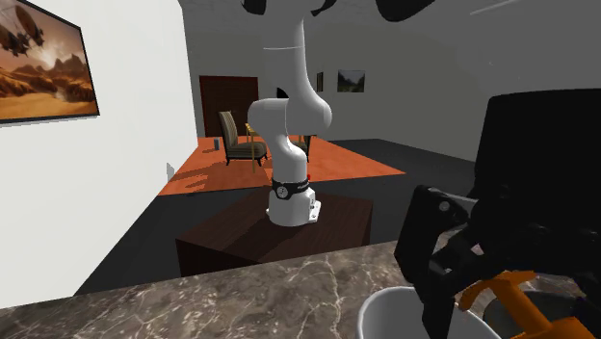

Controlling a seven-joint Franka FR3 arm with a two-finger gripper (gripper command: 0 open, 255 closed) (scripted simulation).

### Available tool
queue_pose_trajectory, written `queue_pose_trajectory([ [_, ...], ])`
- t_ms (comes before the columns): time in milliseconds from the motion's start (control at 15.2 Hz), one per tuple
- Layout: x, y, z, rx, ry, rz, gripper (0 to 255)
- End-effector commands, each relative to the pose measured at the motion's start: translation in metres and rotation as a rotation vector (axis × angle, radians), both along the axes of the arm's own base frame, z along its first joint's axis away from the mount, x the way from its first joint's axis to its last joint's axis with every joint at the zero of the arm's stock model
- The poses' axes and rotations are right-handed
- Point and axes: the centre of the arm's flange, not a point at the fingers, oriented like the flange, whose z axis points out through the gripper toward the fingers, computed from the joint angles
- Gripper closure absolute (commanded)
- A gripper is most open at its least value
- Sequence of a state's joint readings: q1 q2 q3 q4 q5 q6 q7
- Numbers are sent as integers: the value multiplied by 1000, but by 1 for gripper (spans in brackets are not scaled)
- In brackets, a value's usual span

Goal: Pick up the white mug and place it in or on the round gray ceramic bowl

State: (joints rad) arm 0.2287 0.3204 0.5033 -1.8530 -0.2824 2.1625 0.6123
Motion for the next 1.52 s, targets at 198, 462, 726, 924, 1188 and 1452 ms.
queue_pose_trajectory([
  [198,1,1,-26,0,3,1,0],
  [462,1,1,-26,0,3,1,0],
  [726,1,1,-26,0,3,1,255],
  [924,1,1,-26,0,3,1,255],
  [1188,1,1,-26,0,3,1,255],
  [1452,1,1,-15,0,3,1,255],
])
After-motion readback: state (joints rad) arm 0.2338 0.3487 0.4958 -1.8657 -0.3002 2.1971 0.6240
